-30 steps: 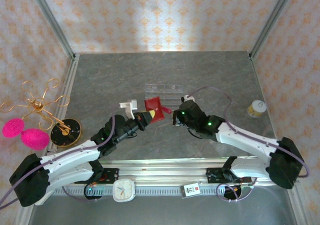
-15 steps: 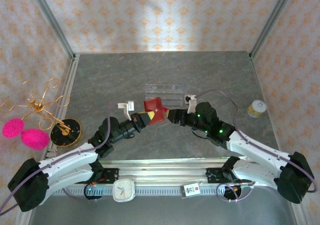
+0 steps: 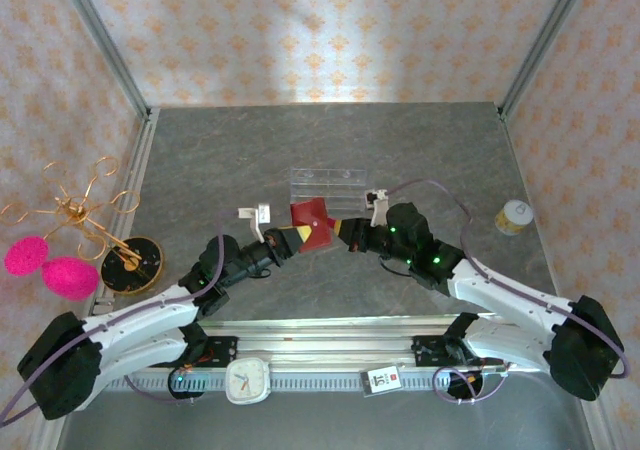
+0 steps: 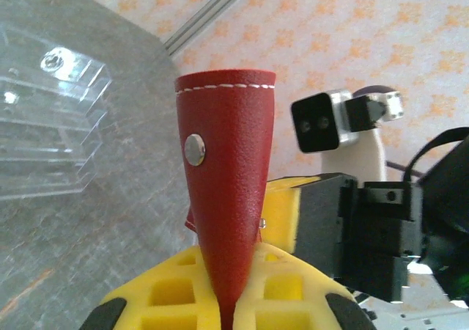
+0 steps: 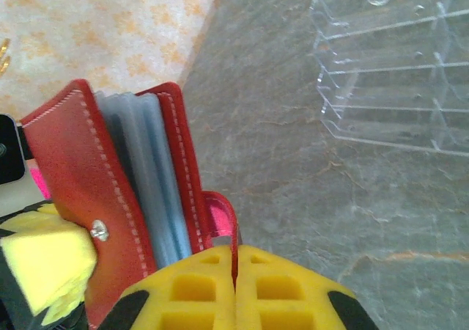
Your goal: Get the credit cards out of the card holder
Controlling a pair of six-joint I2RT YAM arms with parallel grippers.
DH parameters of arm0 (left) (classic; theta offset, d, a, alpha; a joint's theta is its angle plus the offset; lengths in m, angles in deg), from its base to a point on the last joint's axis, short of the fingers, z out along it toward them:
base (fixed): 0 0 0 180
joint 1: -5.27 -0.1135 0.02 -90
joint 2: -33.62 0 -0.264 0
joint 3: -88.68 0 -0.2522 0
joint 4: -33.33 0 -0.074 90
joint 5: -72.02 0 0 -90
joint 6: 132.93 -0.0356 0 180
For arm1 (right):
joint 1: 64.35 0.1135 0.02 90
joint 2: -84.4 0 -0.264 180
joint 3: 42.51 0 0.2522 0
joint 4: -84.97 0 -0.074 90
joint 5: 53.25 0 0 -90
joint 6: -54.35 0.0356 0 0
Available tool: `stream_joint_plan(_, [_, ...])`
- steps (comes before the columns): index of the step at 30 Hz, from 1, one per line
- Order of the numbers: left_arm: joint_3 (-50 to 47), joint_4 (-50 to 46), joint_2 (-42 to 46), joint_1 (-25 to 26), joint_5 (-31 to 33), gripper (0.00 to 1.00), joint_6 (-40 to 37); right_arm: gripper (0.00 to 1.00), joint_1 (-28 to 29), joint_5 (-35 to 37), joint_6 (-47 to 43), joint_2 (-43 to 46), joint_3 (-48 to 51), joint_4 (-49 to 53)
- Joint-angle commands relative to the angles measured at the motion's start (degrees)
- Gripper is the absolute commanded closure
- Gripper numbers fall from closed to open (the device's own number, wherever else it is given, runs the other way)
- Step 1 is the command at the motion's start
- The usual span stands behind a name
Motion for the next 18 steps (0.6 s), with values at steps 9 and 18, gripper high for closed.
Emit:
stream_joint_plan(9, [4.7,-8.1,-24.2,5.8,0.5,1.0,5.5,1.0,2.7,7.3,6.1,5.9,7.6,11.4])
stream_joint_plan(18, [8.4,-18.9,-28.3,5.0,4.7,0.59,5.4,1.0,5.2,9.5,6.0,0.9,6.4,11.8])
